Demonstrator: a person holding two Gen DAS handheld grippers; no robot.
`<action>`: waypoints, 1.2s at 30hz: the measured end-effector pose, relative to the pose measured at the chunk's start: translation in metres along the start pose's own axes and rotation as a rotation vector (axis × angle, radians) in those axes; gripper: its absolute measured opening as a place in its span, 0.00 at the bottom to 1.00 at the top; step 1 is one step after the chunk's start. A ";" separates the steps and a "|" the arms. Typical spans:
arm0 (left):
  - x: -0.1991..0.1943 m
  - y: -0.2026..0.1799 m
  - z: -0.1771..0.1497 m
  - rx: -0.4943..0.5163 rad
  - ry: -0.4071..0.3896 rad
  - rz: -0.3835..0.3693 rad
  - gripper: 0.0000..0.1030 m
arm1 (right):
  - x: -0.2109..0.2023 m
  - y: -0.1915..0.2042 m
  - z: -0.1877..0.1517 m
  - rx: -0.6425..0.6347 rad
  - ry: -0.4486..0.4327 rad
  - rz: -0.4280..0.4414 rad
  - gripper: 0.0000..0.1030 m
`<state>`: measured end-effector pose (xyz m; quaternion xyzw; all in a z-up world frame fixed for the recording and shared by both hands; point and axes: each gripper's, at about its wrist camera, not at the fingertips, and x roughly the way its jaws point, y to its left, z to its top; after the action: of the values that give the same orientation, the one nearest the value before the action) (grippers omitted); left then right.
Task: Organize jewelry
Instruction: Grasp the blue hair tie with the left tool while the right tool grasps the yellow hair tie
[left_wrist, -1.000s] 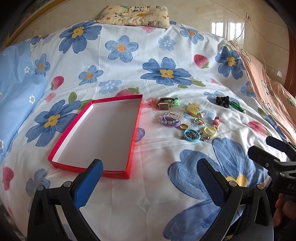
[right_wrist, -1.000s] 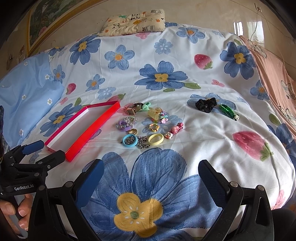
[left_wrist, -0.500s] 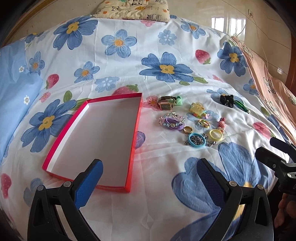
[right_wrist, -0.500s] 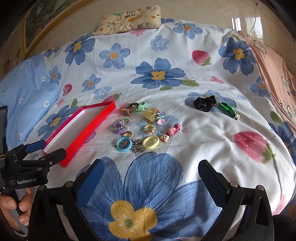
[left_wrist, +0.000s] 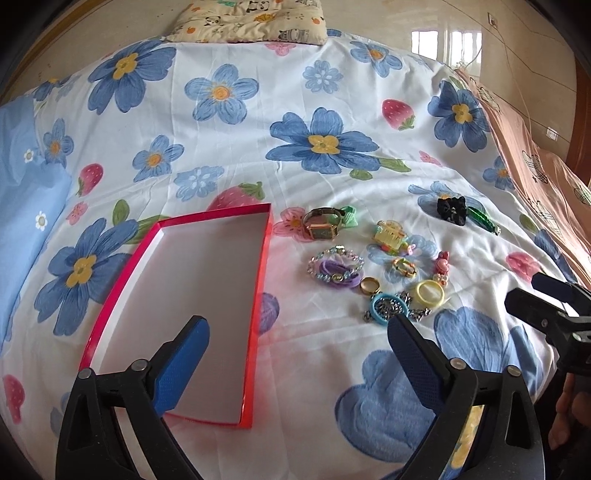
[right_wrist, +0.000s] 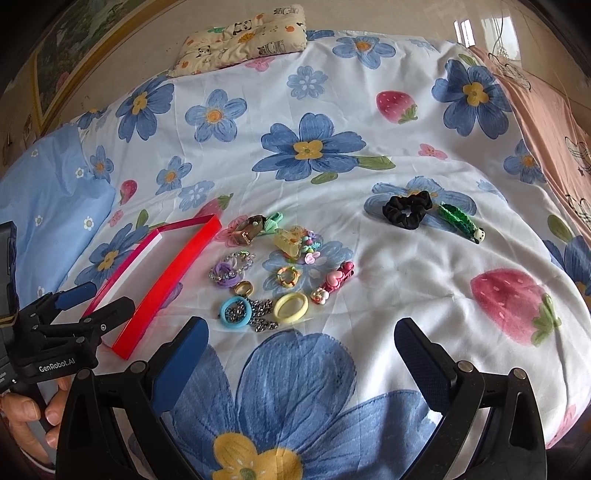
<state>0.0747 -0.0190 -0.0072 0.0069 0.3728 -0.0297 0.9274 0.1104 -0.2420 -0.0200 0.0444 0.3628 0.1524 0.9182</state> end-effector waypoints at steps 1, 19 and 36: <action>0.002 0.000 0.002 0.000 0.004 -0.007 0.91 | 0.001 -0.001 0.002 0.002 0.000 0.001 0.98; 0.076 -0.016 0.032 0.052 0.138 -0.102 0.64 | 0.074 -0.033 0.022 0.099 0.154 0.039 0.42; 0.138 -0.036 0.033 0.105 0.242 -0.193 0.08 | 0.108 -0.021 0.009 0.045 0.259 0.066 0.04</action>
<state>0.1945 -0.0633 -0.0788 0.0231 0.4788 -0.1371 0.8668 0.1966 -0.2282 -0.0876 0.0569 0.4800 0.1789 0.8570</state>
